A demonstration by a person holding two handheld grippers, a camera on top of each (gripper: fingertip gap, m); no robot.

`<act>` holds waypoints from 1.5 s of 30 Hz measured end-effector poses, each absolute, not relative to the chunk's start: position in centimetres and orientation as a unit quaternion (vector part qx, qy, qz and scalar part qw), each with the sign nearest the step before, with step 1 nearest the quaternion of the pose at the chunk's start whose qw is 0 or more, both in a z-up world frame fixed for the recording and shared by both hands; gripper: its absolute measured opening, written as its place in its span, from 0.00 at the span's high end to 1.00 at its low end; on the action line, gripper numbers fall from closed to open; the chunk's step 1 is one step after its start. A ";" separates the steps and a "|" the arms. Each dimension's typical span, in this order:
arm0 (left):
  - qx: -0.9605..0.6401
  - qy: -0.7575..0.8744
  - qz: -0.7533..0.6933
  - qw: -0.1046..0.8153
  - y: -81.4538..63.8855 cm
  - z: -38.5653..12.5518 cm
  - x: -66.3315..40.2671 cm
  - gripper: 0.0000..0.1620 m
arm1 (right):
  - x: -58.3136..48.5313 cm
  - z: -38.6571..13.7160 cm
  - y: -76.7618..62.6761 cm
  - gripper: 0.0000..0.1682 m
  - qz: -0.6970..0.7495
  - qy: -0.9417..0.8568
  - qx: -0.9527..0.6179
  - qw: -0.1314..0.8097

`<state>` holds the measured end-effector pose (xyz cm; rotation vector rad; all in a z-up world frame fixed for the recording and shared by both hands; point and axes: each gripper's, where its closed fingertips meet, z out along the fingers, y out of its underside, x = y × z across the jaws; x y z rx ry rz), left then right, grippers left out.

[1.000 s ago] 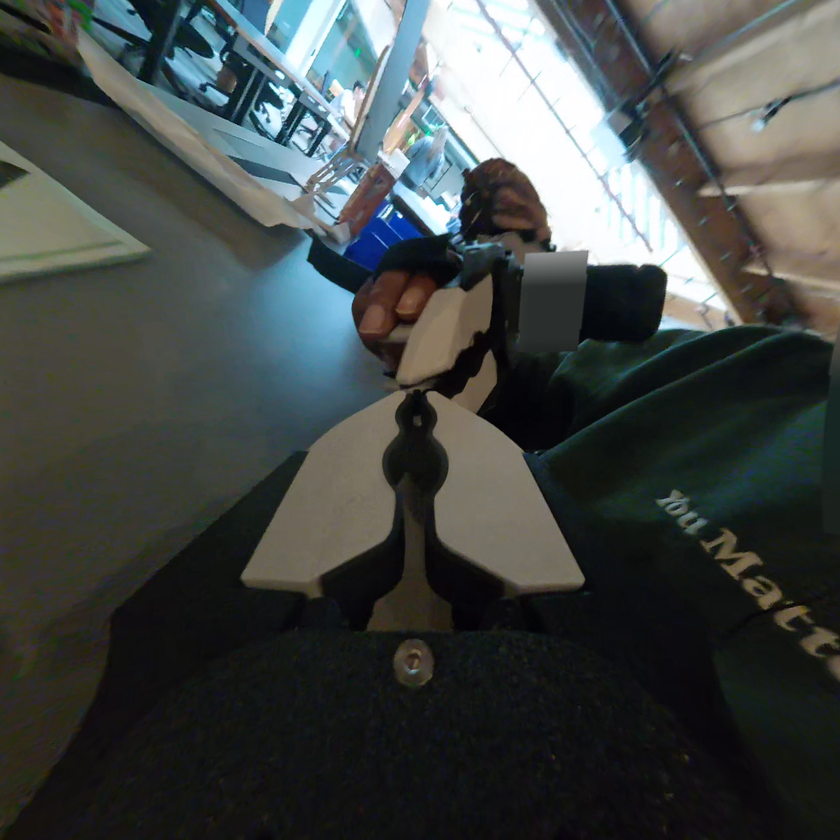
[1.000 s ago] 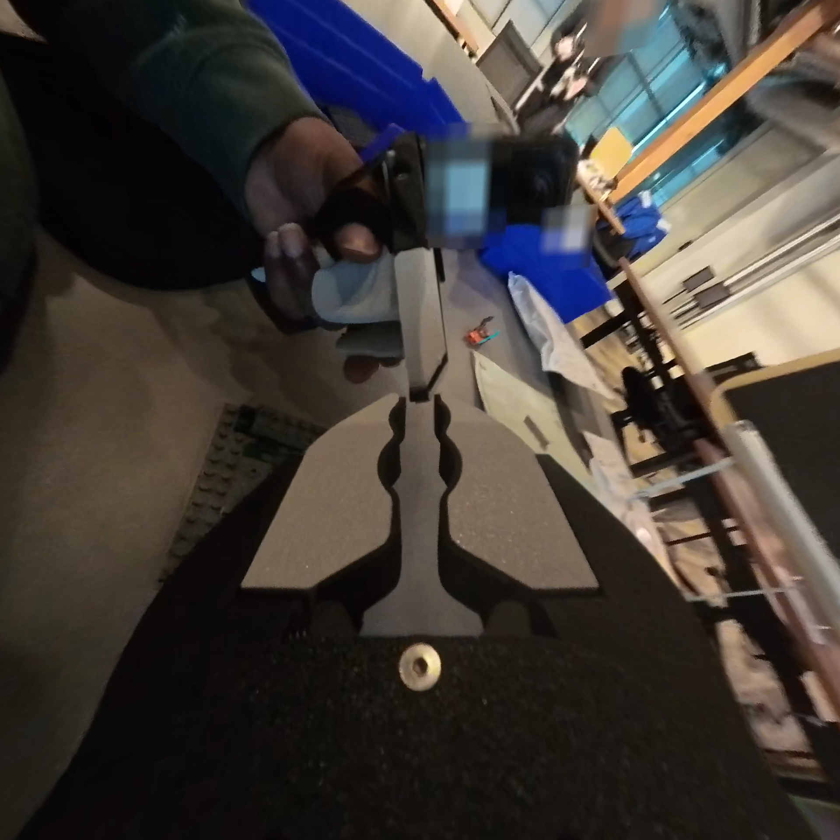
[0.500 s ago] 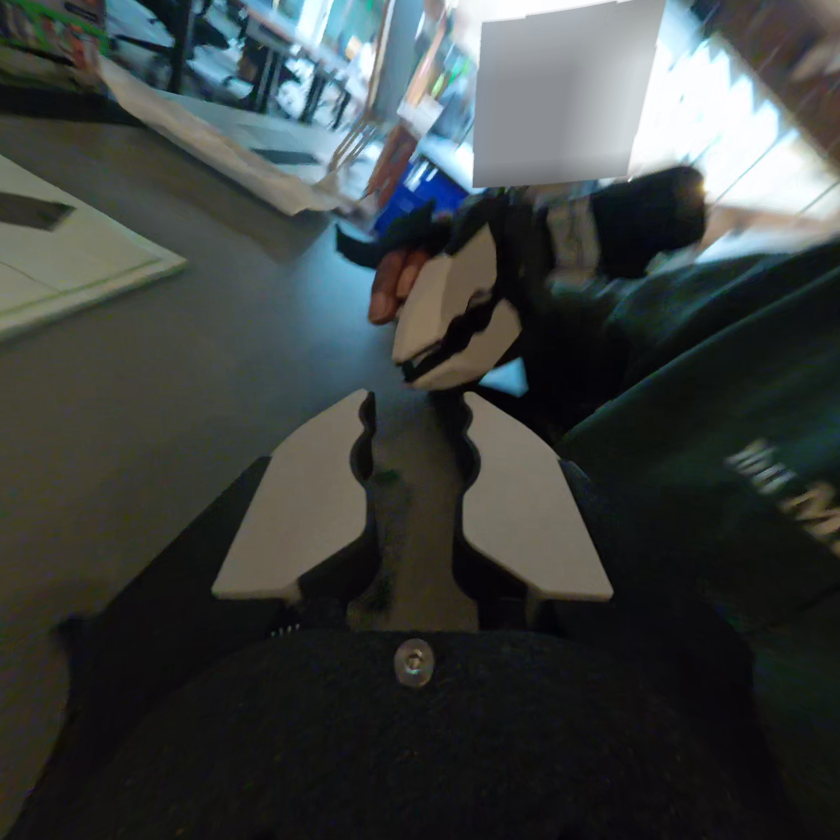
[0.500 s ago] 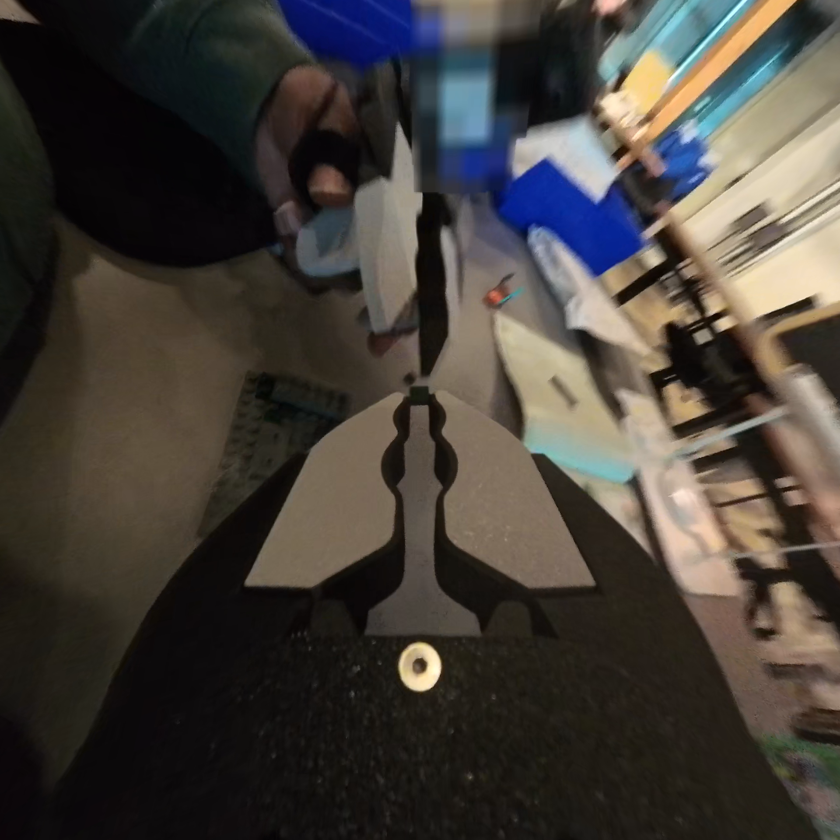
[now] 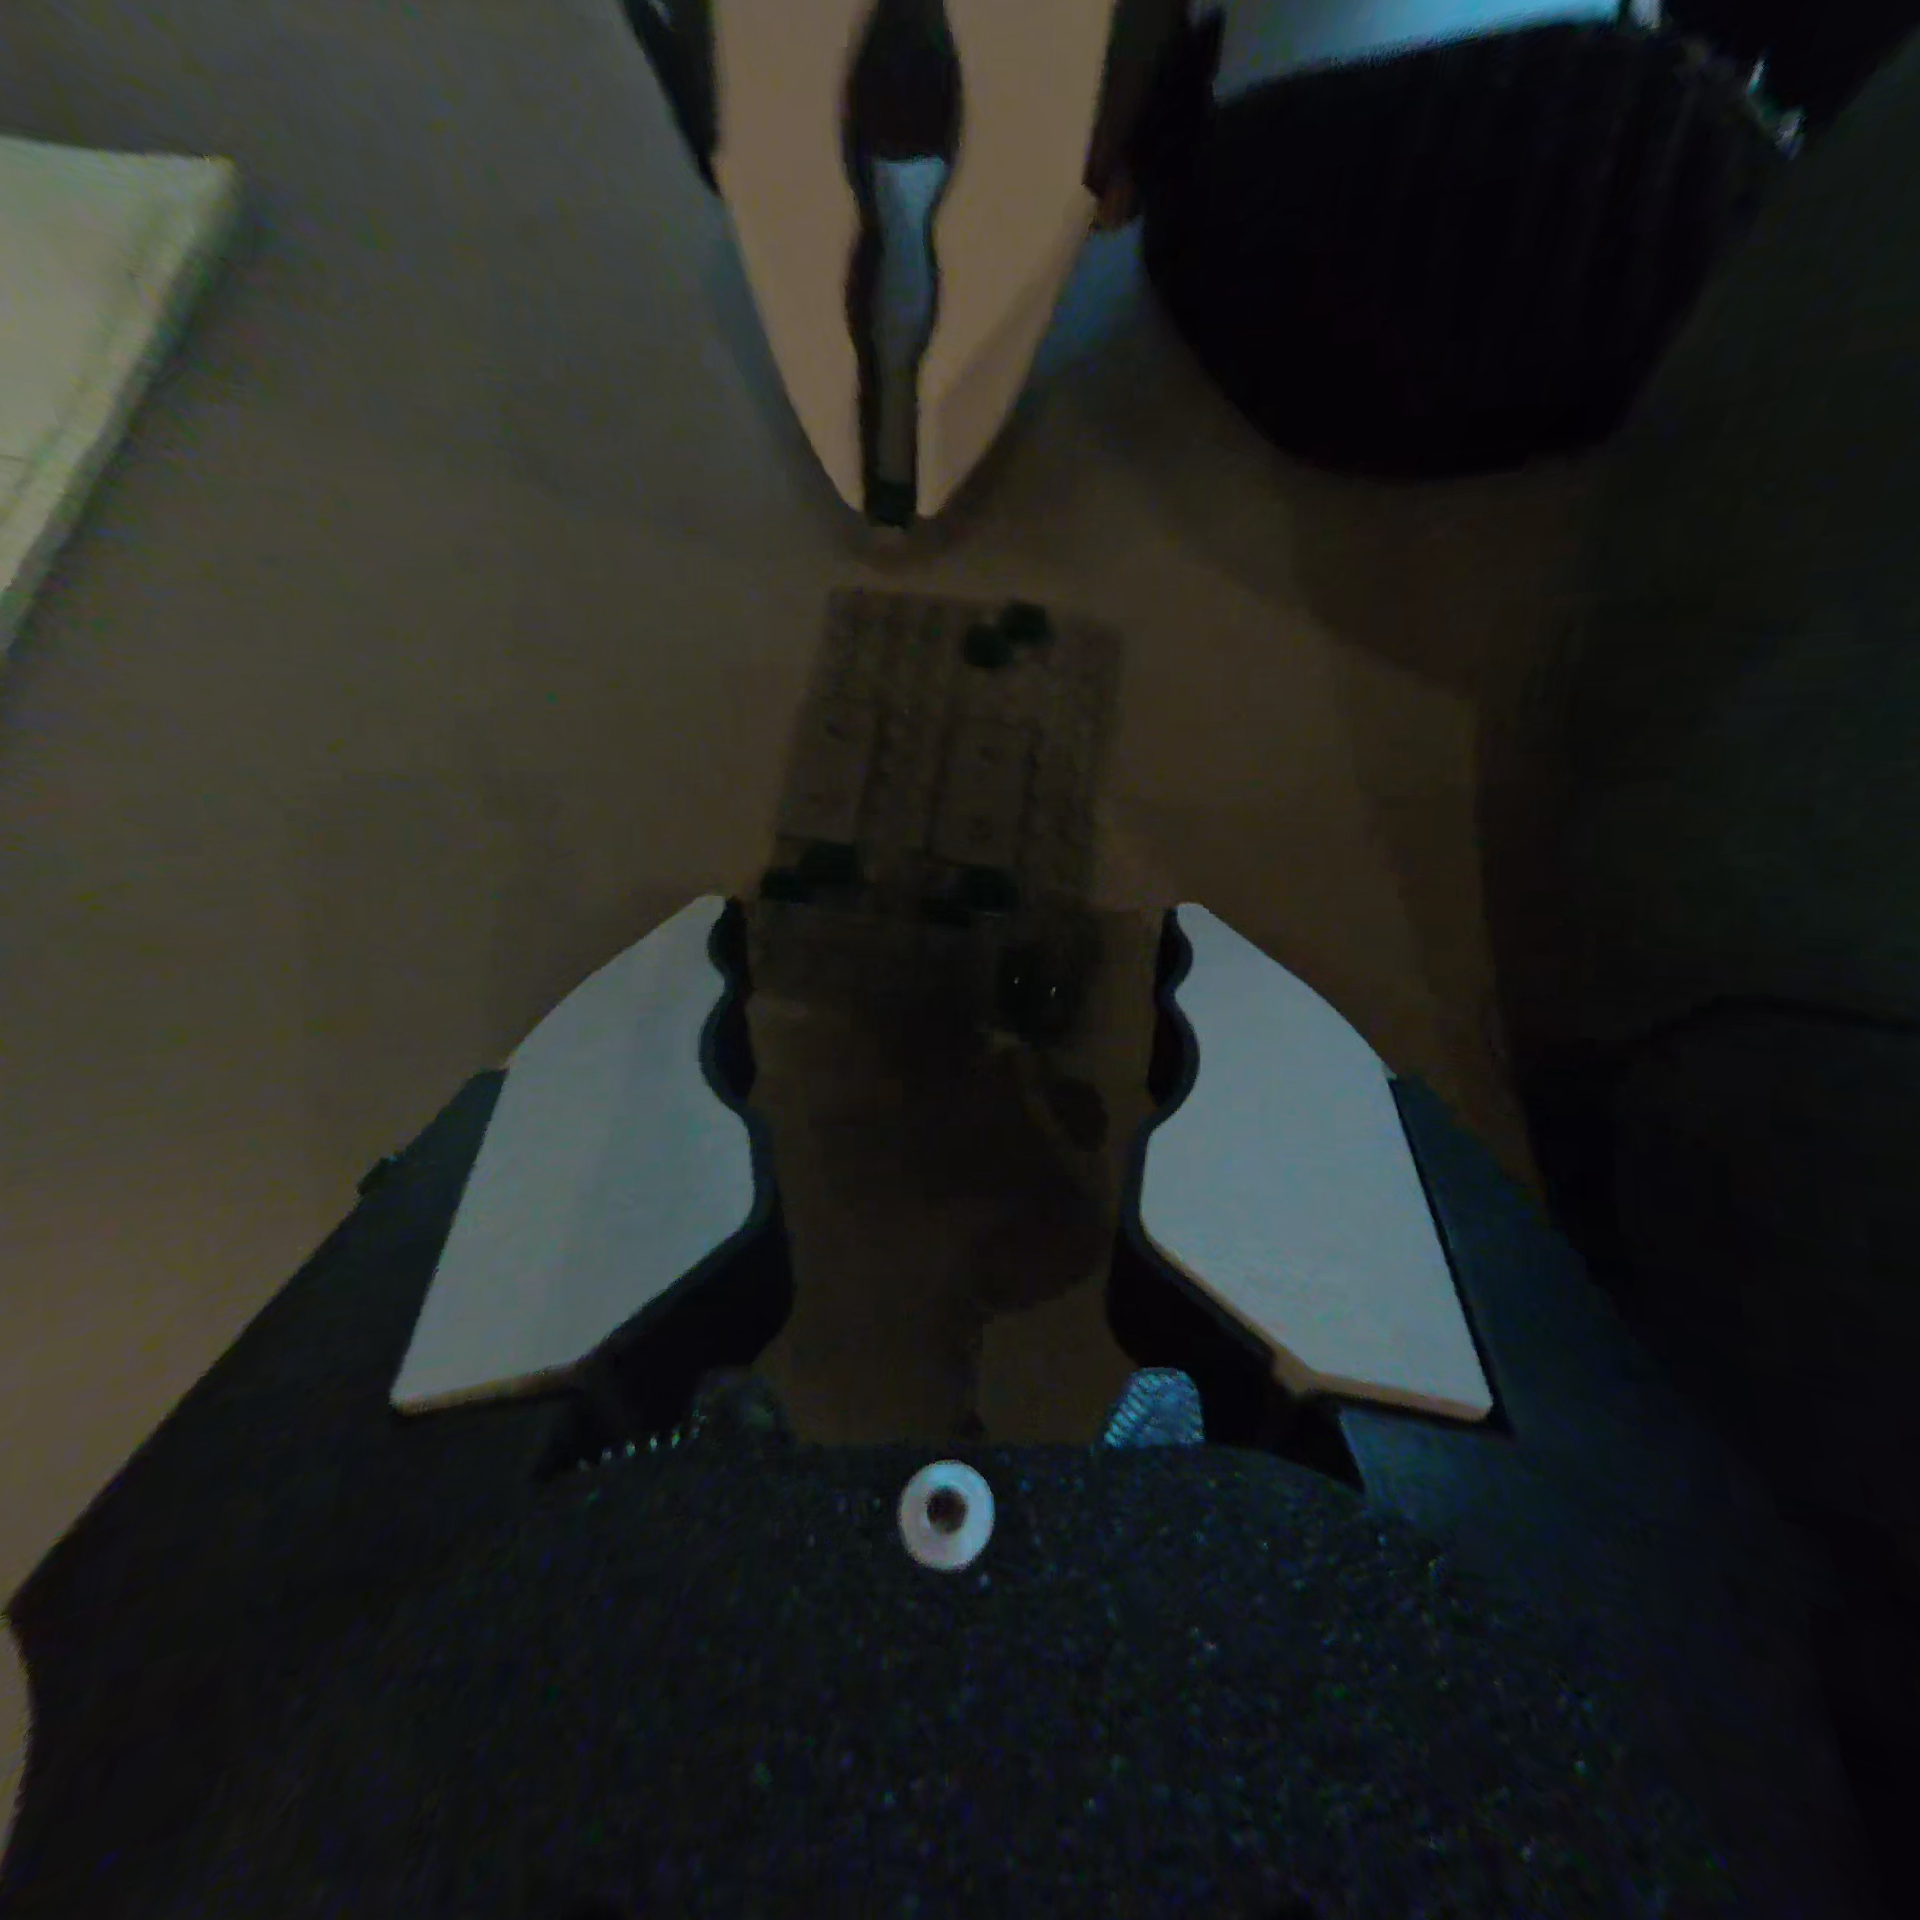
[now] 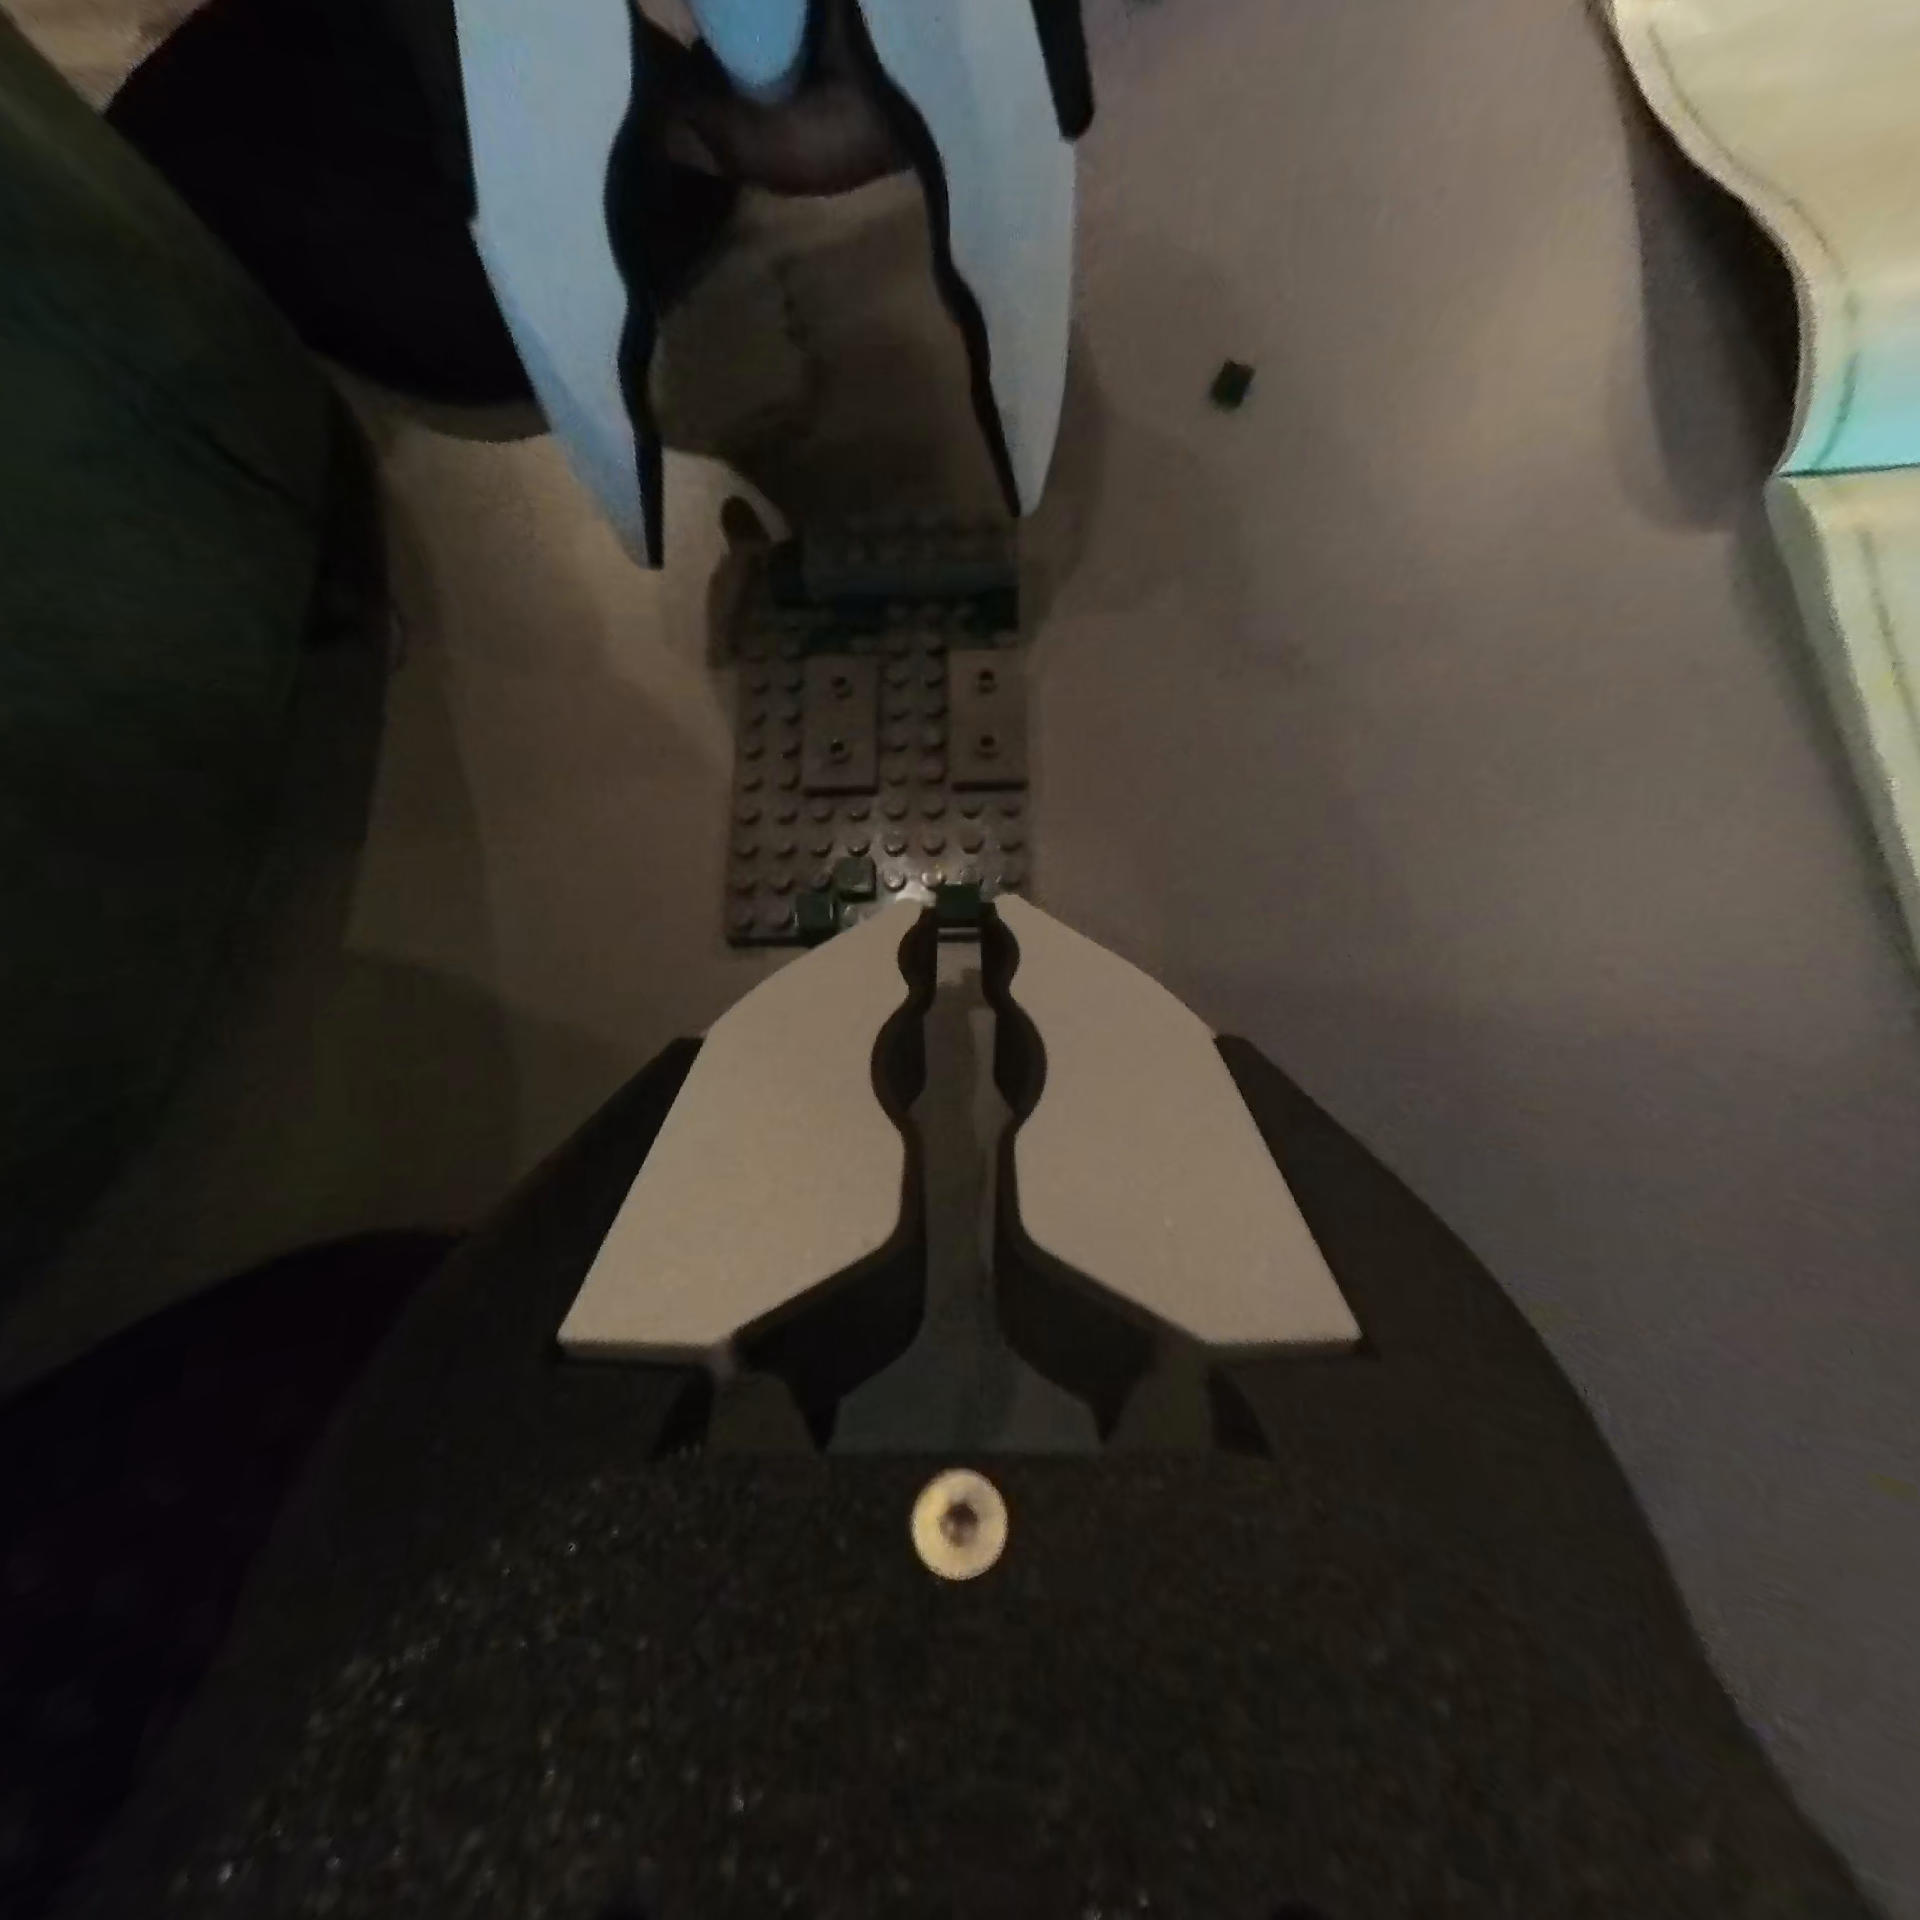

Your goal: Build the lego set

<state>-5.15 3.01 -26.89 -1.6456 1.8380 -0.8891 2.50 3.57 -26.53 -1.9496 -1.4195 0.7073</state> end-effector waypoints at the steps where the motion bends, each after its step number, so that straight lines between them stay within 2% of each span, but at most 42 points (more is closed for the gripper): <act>1: -0.604 0.684 -0.320 0.253 3.0 -27.2 -5.2 0.53 | 2.4 -26.6 3.7 0.96 0.266 -0.537 -0.739 0.309; 5: -0.606 0.698 -0.298 0.238 3.5 -28.2 -5.2 0.50 | 2.3 -27.0 4.0 0.95 0.269 -0.531 -0.743 0.305; 17: -0.603 0.708 -0.284 0.232 3.6 -28.8 -5.1 0.57 | 2.0 -27.9 4.5 0.95 0.266 -0.532 -0.749 0.291; 45: -0.598 0.709 -0.287 0.239 3.7 -28.8 -5.2 0.58 | 2.3 -28.5 4.4 0.93 0.250 -0.559 -0.749 0.255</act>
